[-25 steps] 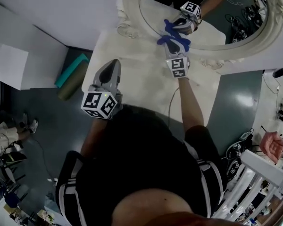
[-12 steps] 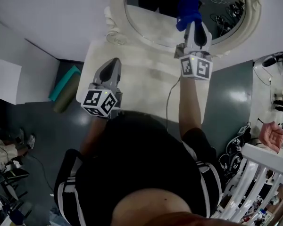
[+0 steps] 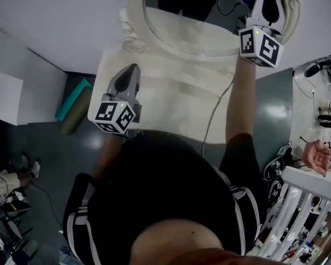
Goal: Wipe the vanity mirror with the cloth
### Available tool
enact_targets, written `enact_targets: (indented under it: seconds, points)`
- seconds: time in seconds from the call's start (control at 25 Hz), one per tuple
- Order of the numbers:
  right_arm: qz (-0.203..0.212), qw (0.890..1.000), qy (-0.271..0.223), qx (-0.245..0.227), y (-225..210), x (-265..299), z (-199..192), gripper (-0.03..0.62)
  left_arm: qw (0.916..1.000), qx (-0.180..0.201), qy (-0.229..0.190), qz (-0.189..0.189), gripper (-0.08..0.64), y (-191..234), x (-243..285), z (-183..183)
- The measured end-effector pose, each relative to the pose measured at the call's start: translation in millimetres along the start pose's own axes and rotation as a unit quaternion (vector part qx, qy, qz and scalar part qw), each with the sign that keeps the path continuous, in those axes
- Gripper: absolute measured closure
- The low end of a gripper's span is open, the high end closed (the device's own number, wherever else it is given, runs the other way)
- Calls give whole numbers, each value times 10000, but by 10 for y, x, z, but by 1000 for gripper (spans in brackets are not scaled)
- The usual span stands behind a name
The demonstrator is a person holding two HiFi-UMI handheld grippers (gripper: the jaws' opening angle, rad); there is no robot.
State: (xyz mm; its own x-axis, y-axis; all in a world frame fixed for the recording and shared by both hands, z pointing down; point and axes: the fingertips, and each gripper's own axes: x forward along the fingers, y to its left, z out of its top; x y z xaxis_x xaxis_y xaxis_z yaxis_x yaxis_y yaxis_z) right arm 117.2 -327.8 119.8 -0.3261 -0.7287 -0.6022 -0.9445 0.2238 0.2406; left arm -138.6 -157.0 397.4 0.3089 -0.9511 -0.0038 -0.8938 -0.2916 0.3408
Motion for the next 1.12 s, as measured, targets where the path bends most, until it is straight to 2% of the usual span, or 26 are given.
enact_targets:
  seconds: [0.4,0.76,0.96,1.12]
  points:
    - [-12,9964,326,-777,85,197,-17,537,10000,-21,11,-17,549,-5,36,24]
    - [443,9858,690,-1464,395,350,60,538,9999,-81,86,26,549,19,102,-21]
    - [790,9708,712,-2150,654,343,38,538,9999,-100,115,39,549,8,129,-54]
    - [988,9666,807,-2222,754,332,-84,538,9998,-135,174,9,549,28,238,-148]
